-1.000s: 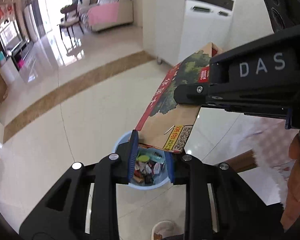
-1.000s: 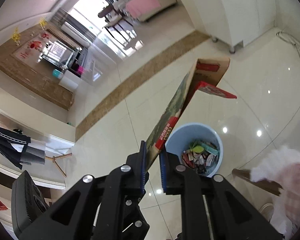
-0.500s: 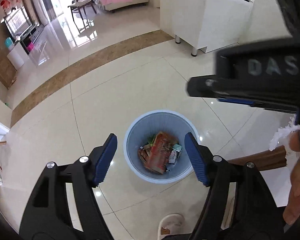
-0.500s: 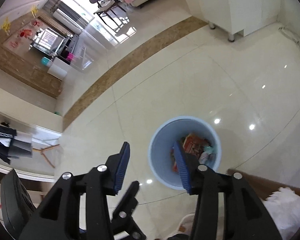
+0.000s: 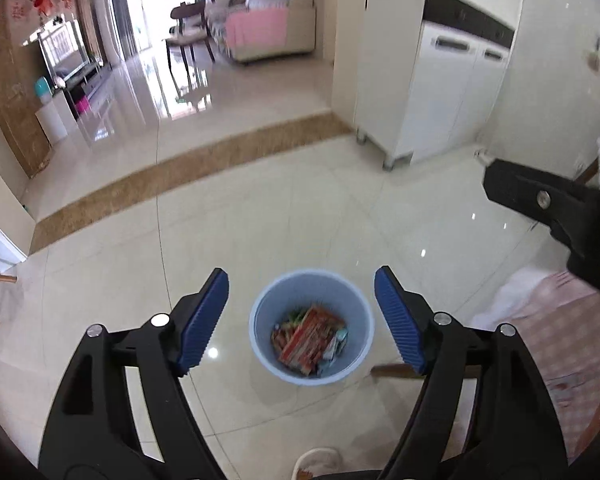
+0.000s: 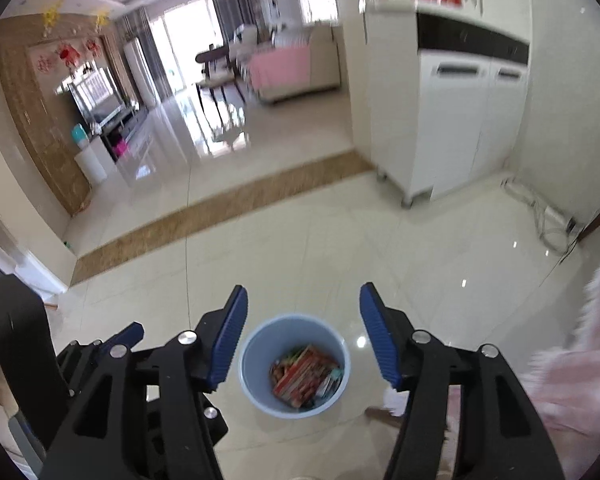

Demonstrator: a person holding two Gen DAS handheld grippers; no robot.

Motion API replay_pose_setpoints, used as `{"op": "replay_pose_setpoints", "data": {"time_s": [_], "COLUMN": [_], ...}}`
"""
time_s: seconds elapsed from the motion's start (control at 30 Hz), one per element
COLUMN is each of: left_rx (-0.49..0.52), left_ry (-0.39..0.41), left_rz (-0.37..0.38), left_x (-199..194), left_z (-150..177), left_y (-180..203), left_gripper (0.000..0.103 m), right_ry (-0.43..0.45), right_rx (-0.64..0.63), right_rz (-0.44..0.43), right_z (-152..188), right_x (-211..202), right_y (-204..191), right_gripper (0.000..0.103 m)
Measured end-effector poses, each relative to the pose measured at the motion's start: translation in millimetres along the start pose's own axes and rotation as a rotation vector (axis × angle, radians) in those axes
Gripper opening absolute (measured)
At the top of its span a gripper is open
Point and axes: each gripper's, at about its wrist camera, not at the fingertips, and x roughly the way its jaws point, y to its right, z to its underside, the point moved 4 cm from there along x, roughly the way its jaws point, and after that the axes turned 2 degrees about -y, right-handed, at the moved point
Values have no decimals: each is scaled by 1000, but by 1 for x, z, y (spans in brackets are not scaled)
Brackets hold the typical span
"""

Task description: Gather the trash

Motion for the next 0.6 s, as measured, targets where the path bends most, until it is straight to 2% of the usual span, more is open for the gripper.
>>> {"op": "replay_pose_setpoints", "data": {"time_s": [0.2, 0.43, 0.6], "left_rx": [-4, 28, 50], "left_ry": [134, 289, 360], "left_rz": [17, 53, 71], "left_x": [-84, -181, -241], "left_z": [-14, -14, -9], "left_y": [18, 47, 67], "left_gripper": [79, 84, 87], "right_ry": [151, 290, 375], "right_rx": [-20, 5, 10], "right_rz": [52, 101, 125], "right_z": [-6, 12, 22], "right_x": [-98, -201, -266], "right_y": [9, 38, 47], "right_gripper": [62, 66, 70]}}
